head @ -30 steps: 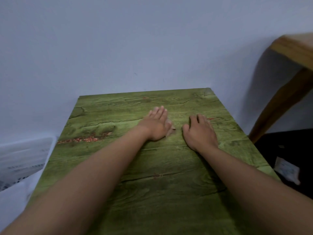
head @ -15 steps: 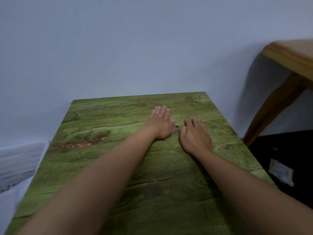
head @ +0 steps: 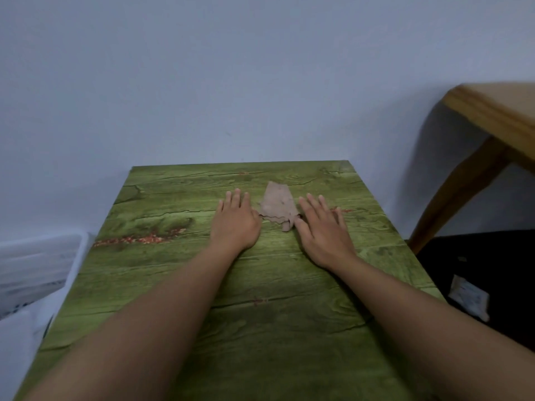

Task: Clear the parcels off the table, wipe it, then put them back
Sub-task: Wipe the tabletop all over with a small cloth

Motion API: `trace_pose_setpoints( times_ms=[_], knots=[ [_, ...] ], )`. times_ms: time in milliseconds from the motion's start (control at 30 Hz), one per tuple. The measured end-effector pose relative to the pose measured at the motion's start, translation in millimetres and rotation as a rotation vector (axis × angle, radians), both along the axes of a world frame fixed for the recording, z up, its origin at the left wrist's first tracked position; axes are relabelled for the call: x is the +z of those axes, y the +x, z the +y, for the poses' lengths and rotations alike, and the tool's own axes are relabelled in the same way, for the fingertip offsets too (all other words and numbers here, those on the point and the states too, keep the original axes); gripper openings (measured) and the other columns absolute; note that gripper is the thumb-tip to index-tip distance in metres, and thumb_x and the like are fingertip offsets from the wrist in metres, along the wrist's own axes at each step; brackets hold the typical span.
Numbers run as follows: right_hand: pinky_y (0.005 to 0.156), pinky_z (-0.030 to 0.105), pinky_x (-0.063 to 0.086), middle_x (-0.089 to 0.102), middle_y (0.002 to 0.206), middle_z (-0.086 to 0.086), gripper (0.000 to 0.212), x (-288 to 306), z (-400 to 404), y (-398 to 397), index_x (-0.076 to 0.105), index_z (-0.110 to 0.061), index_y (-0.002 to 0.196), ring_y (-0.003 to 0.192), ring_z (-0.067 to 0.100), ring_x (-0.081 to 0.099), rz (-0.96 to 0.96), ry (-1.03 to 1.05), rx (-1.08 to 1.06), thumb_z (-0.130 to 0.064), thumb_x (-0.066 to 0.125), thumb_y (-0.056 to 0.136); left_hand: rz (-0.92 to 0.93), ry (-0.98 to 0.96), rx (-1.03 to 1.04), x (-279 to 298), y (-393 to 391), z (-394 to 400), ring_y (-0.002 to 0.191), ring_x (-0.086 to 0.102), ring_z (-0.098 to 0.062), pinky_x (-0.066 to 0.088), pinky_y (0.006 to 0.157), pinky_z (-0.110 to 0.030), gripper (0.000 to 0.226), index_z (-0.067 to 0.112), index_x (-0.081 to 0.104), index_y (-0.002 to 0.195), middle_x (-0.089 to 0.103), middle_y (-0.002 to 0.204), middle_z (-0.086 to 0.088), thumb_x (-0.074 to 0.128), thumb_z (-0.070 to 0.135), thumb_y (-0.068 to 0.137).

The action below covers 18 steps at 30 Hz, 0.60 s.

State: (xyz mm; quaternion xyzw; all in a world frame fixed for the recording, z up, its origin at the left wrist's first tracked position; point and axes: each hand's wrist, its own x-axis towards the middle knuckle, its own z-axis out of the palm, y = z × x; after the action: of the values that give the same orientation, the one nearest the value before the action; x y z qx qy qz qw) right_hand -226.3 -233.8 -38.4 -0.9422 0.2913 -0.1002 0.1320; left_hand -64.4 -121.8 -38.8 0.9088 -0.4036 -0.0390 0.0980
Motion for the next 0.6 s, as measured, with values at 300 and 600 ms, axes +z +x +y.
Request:
trace_pose_setpoints(
  times_ms=[300,600],
  knots=[
    [0.118,0.037,-0.005,-0.01,0.163,0.002,0.058,14.7,-4.0,56.0,0.003,-0.018,0.156,0.149,0.017,-0.007,0.217,-0.029,0.189,-0.044,0.014,0.105,-0.022,-0.086,0.034,-2.5,0.6,-0.8,0.149,0.009,-0.023,0.011,0.121,-0.04,0.055,0.013,0.021,0.153,0.014,0.161,-0.009,0.021,0.032,0.101],
    [0.114,0.043,-0.007,-0.02,0.159,0.006,0.072,10.5,-56.3,44.8,-0.011,-0.023,0.153,0.145,0.024,-0.02,0.33,0.034,0.073,-0.063,0.002,0.096,-0.01,-0.062,0.027,-6.2,2.3,-0.7,0.149,0.005,-0.025,0.003,0.12,-0.042,0.054,0.031,0.016,0.153,0.01,0.162,-0.009,0.013,0.047,0.102]
  ],
)
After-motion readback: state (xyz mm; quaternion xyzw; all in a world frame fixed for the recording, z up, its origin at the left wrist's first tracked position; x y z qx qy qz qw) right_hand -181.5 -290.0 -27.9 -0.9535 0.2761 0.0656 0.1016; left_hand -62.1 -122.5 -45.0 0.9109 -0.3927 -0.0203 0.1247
